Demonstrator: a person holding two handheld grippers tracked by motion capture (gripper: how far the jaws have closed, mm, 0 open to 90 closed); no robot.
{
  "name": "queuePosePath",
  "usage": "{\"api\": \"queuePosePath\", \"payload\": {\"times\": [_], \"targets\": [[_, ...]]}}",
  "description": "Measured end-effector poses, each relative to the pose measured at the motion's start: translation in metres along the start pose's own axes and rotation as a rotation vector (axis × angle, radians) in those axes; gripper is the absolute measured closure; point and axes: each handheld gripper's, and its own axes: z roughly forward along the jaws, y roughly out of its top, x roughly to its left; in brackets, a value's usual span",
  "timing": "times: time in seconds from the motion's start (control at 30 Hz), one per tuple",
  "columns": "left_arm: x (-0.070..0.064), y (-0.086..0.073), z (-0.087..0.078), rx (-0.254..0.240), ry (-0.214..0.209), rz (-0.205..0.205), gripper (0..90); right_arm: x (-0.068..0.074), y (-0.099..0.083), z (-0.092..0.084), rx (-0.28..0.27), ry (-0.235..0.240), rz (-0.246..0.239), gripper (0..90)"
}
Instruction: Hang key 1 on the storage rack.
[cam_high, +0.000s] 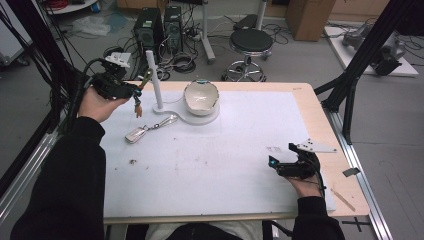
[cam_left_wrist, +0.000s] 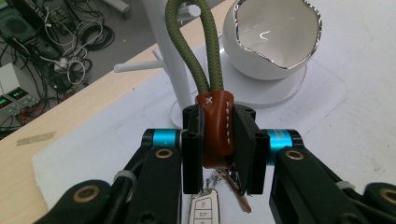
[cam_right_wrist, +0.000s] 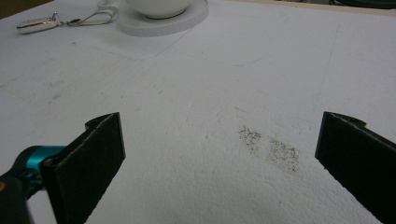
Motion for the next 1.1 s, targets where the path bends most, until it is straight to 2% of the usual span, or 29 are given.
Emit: {"api": "queuePosePath", "payload": {"times": [0.43,0.63,0.77,1.1], "targets": [[0.0,0.002,0.018,0.013,0.008,0.004,74.0,0.0,-0.001,0.001,0.01,-0.003,-0.005,0.4],[0.003,0.001,0.035,0.037,0.019,-0.007,74.0,0.001,-0.001,0.001,0.008,-0.004,-0.008,0.4],[0.003,0.002,0.041,0.045,0.026,0.0,74.0,0.001,-0.001,0.001,0.018,-0.007,-0.008,0.4],[0.011,0.0,0.057,0.045,0.03,-0.031,74.2,0.0,-0.002,0.0,0.019,-0.011,-0.011,0.4]]}}
